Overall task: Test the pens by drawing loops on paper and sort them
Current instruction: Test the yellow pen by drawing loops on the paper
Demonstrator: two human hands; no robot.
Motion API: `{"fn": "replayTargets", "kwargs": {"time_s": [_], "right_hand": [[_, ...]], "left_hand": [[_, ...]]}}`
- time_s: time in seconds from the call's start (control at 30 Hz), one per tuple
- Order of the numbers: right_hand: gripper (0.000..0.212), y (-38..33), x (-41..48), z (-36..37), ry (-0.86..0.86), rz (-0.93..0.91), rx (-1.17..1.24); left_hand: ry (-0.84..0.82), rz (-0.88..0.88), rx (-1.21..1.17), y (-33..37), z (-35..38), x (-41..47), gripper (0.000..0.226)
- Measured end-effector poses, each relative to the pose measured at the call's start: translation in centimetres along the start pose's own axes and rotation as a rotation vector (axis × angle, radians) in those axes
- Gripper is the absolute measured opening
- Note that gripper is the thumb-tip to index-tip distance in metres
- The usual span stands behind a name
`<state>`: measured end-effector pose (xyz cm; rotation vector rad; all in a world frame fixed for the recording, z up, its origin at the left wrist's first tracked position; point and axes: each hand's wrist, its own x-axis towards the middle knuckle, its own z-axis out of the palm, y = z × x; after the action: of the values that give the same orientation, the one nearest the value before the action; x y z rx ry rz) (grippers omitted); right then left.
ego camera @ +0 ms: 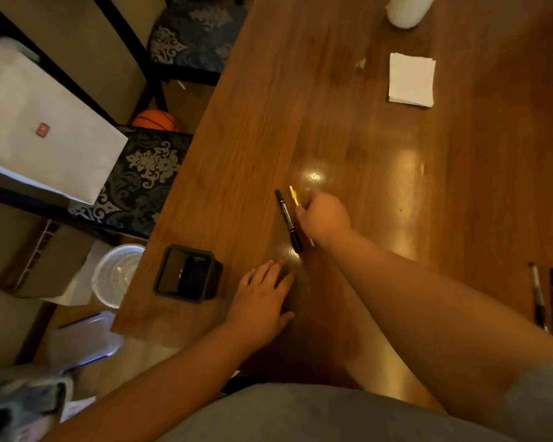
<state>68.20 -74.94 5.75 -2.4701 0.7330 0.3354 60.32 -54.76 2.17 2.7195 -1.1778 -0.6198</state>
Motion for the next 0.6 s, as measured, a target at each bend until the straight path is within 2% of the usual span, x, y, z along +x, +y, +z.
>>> {"fn": "replayTargets", "kwargs": {"time_s": [0.27,0.37,0.43,0.5,0.6], "right_hand": [[0.028,-1.2,2.8,0.2,-0.038,-0.053,-0.152],[0.014,-0.8,2.5,0.1,-0.037,-0.043,-0.207],[0.022,-0.2,1.7,-0.1,-0.046,-0.003,-0.223],[0.030,0.8,0.4,-0.6,-0.077,0.039,-0.184],[0.025,3.3,-2.8,-1.4,-0.139,0.120,0.030]], "left_hand": [[0.015,0.013,0.003,0.0,0.1,-0.1,0.078],[0.021,0.023,0.002,0.0,0.1,-0.2,0.077],[0.020,0.023,0.000,-0.1,0.1,-0.2,0.077],[0.015,0.017,0.005,-0.1,0.1,-0.2,0.076],[0.002,0.024,0.013,-0.2,0.0,-0.3,0.075]]}}
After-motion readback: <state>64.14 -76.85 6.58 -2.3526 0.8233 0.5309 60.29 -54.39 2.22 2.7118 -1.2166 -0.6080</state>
